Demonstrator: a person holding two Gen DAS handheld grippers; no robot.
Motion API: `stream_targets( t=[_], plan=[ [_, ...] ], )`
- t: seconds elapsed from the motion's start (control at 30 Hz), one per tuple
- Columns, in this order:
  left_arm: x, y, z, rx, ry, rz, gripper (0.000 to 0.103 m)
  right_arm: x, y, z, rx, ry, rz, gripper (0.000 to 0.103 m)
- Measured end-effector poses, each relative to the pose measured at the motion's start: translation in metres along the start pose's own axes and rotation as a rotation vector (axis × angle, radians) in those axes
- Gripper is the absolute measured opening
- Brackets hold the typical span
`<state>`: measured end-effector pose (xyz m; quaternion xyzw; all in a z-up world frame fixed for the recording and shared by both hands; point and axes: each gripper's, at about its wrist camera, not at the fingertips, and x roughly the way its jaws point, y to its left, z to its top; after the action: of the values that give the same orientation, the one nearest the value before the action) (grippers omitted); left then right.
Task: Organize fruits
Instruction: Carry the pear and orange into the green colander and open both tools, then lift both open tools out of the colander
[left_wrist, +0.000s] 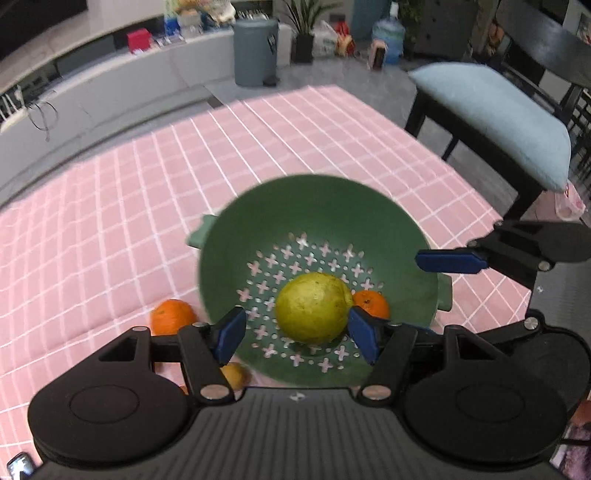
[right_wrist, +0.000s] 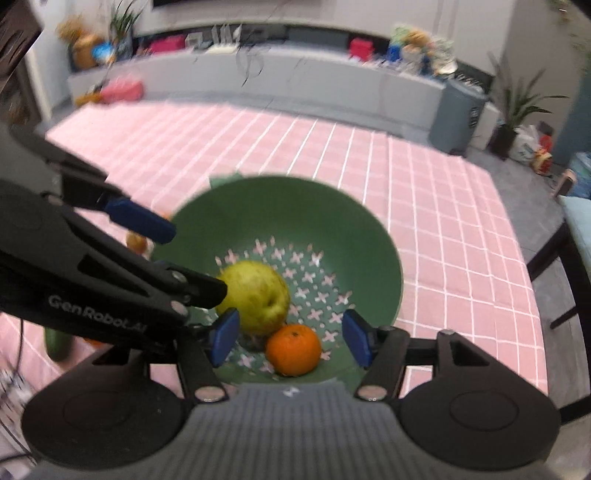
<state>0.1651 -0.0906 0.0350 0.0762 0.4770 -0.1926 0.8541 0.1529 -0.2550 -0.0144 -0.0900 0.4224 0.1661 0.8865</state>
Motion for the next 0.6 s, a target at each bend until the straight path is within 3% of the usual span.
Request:
stream_targets(
  t=[0.4, 0.5, 0.6],
  plan=[
    [-0.057, 0.053, -0.04, -0.149, -0.045, 0.096, 0.075, -0.045, 0.047, -0.012, 0.165, -0.144, 0.006, 0.061],
    [-0.056, 0.076, -0.052, -0.228, -0.019, 0.128, 0.074, -0.042, 0.058, -0.015, 0.185, -0.152, 0.03, 0.061],
    [-0.049, 0.099, -0.064, -0.327, 0.023, 0.157, 0.066, -0.038, 0.071, -0.02, 0.194, -0.139, 0.056, 0.059]
  ],
)
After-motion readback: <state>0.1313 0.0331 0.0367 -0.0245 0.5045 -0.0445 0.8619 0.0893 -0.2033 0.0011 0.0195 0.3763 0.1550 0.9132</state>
